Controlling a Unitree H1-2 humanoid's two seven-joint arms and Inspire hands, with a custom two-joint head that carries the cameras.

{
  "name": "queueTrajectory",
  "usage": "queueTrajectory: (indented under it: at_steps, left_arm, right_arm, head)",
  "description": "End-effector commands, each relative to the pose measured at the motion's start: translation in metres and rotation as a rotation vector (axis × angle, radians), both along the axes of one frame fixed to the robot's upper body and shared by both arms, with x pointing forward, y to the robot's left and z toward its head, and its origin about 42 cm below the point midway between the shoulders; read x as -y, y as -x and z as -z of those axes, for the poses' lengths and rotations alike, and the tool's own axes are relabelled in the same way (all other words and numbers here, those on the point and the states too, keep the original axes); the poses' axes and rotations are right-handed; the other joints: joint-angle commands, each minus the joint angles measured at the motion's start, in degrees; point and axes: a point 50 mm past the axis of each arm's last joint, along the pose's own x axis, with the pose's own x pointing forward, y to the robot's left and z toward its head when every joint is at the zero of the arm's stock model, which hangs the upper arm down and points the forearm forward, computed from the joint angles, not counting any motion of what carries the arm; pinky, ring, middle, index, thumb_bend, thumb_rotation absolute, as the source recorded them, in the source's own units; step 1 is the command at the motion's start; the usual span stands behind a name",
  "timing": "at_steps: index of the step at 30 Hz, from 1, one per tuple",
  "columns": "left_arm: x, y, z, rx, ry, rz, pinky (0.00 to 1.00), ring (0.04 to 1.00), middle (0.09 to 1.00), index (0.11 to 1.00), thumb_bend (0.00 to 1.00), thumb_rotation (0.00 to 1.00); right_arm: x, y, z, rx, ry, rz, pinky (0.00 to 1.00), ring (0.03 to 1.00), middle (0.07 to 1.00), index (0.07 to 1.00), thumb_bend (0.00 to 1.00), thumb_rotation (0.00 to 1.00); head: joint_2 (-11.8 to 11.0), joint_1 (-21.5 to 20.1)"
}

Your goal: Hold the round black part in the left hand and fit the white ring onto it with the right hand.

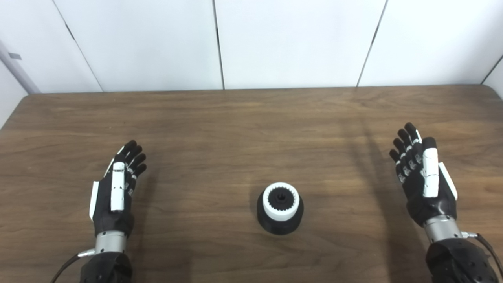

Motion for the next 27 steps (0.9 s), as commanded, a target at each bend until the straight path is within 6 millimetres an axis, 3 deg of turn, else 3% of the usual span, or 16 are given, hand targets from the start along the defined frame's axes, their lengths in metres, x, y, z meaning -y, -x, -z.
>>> queueTrajectory:
  at_steps: [1,27]
  left_arm:
    - [0.0012,-0.0053,-0.0123,0.065,-0.030,0.004,0.87,0.867,0.869,0.856,0.49,0.86]
    - [0.0017,-0.0058,-0.0131,0.060,-0.033,-0.002,0.85,0.863,0.866,0.851,0.48,0.86]
  right_arm:
    - [0.0060,0.0088,-0.0076,0.027,0.027,-0.011,1.00,1.000,1.000,1.000,0.55,1.00]
    - [0.0061,0.0082,-0.0072,0.028,0.022,-0.010,1.00,1.000,1.000,0.999,0.55,1.00]
  head:
    - [0.09,0.01]
    - [0.30,0.11]
